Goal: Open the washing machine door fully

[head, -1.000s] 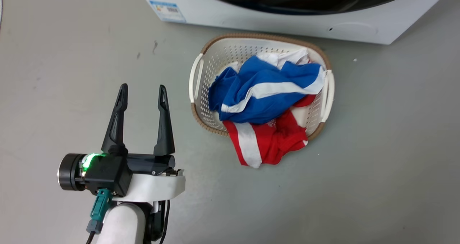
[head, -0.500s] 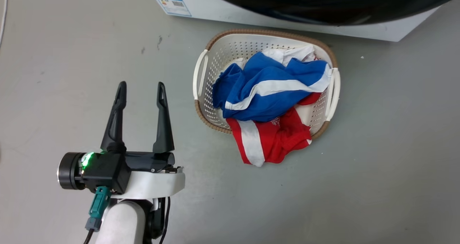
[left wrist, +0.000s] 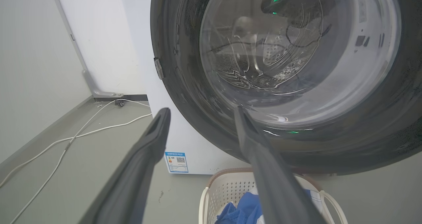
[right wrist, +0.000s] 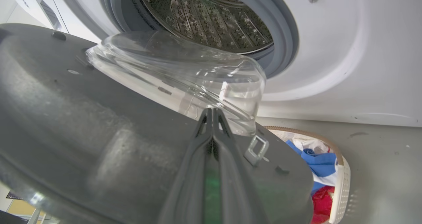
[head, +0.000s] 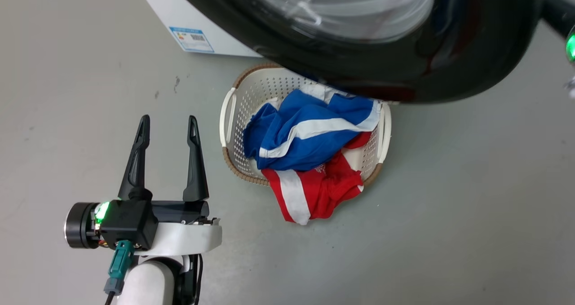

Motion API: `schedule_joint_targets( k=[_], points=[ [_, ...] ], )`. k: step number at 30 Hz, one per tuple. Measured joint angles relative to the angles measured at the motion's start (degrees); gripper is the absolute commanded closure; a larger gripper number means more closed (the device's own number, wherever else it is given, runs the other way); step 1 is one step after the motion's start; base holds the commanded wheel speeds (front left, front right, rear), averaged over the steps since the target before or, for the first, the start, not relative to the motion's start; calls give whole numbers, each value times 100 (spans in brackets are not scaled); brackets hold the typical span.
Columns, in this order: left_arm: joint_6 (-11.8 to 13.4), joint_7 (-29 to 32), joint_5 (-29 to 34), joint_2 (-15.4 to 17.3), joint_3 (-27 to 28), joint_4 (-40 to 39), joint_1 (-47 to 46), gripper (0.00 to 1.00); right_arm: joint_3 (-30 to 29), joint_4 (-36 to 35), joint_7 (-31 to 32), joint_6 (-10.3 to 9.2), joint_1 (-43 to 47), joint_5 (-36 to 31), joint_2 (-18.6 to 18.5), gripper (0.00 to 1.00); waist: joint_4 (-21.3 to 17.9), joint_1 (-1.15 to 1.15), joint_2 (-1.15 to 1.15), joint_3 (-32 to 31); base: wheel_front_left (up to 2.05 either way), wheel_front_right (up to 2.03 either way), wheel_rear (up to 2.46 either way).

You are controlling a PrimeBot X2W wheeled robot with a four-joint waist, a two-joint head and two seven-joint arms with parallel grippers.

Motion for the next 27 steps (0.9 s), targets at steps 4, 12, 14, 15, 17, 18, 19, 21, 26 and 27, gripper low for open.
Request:
schedule_joint_targets(
  k=[4,12,14,15,17,18,19,21,26,27],
  points=[
    [-43,0,30,0,51,25,88,0,86,-476,25,0,557,156,52,100,-87,0,0,-175,0,0,0],
    [-75,0,79,-1,111,102,300,0,286,-1454,-67,0,1644,552,416,100,-175,0,0,-525,0,0,0],
    [-76,0,109,0,124,130,366,0,391,-1708,-68,0,1927,609,504,100,-184,0,0,-618,0,0,0],
    [-78,0,109,0,126,144,391,0,436,-1814,-80,0,2050,636,552,100,-187,0,0,-659,0,0,0],
    [-87,0,113,0,131,179,419,0,495,-1996,-104,0,2282,726,622,100,-189,0,0,-738,0,0,0],
    [-97,0,114,0,131,191,432,0,532,-2080,-114,0,2393,731,643,100,-190,0,0,-775,0,0,0],
    [-97,0,115,-1,133,207,448,0,580,-2151,-121,0,2512,745,676,100,-191,-1,0,-813,0,0,0],
    [-97,0,115,-1,129,234,498,0,694,-2287,-146,0,2741,773,751,100,-186,0,0,-889,0,0,0],
    [-94,0,115,0,130,270,593,0,1093,-2546,-143,0,3226,779,1003,100,-157,-1,0,-1071,0,0,0],
    [-94,0,115,-1,135,272,621,0,1157,-2576,-143,0,3273,779,1039,100,-148,-1,0,-1099,0,0,0]
  ],
)
